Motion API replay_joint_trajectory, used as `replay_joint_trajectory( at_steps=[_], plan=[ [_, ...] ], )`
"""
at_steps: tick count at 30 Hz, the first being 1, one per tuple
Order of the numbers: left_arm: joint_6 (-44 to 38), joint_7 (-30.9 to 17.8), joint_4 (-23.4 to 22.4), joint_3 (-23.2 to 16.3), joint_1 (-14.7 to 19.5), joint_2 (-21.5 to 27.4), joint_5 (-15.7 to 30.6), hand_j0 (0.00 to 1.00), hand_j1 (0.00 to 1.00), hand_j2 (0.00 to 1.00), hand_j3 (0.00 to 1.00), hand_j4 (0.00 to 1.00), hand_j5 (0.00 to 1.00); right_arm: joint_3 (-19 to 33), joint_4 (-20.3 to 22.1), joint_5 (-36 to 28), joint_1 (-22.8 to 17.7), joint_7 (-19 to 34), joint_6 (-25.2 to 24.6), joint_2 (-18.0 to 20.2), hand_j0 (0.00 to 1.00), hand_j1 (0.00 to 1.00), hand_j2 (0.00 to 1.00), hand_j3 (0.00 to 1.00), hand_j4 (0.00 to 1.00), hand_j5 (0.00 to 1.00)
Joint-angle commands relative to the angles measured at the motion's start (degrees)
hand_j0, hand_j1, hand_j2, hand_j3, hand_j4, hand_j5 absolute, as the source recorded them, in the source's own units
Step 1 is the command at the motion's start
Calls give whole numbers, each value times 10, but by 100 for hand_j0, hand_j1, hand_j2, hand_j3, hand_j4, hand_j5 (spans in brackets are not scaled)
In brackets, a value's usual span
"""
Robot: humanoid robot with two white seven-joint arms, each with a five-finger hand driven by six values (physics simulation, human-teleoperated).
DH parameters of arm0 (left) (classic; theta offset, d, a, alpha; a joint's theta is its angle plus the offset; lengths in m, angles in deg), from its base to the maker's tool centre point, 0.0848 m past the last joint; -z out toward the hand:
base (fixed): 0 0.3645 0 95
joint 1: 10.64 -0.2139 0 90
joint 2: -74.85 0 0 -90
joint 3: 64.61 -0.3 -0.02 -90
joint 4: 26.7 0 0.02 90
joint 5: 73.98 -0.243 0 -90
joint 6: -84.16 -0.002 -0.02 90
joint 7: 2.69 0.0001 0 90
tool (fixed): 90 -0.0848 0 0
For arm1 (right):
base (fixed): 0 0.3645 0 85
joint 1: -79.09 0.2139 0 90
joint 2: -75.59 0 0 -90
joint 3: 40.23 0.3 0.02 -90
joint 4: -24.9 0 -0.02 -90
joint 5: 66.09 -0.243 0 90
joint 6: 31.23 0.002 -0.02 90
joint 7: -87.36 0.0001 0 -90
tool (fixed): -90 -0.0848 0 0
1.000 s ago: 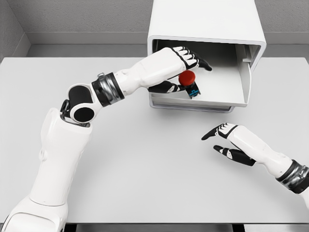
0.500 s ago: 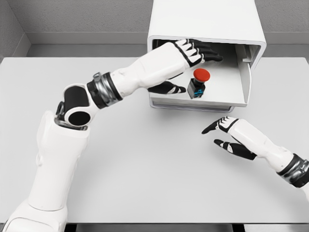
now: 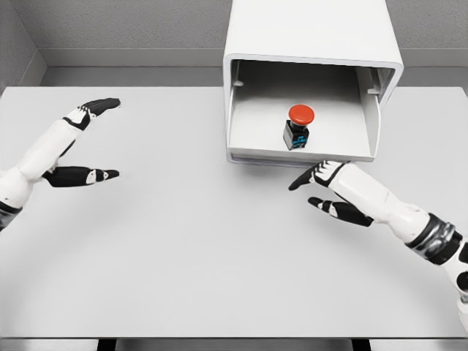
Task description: Slide open multi-storey tabletop storage cabinets and put open load switch and slide close multi-storey tabletop storage cabinets
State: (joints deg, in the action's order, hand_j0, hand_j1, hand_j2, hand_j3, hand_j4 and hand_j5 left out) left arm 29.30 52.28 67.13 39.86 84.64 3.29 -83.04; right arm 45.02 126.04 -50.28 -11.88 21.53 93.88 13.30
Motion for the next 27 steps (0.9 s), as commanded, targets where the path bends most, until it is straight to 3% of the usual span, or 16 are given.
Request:
replay_joint_trajectory(
  at_steps=[1,4,14,17,27],
  plan=[
    [-1,0,-43,35,1,11,15,100,100,100,100,100,100,-7,0,-4,0,-1,-1,0,62,62,62,62,62,62],
    [-1,0,-80,36,-4,12,14,100,100,100,100,100,100,-8,0,-4,8,-1,-1,-1,62,62,62,62,62,62],
    [-1,0,-82,45,-6,16,13,100,100,100,100,100,100,-10,-6,-1,25,1,-1,-3,62,62,62,62,62,62],
    [-1,0,-81,45,-9,15,13,100,100,100,100,100,100,-36,-31,1,51,1,-1,-3,62,62,62,62,62,62],
    [-1,0,-81,52,-12,16,13,100,100,100,100,100,100,-38,-62,0,81,1,-1,-3,62,62,62,62,62,62]
  ],
)
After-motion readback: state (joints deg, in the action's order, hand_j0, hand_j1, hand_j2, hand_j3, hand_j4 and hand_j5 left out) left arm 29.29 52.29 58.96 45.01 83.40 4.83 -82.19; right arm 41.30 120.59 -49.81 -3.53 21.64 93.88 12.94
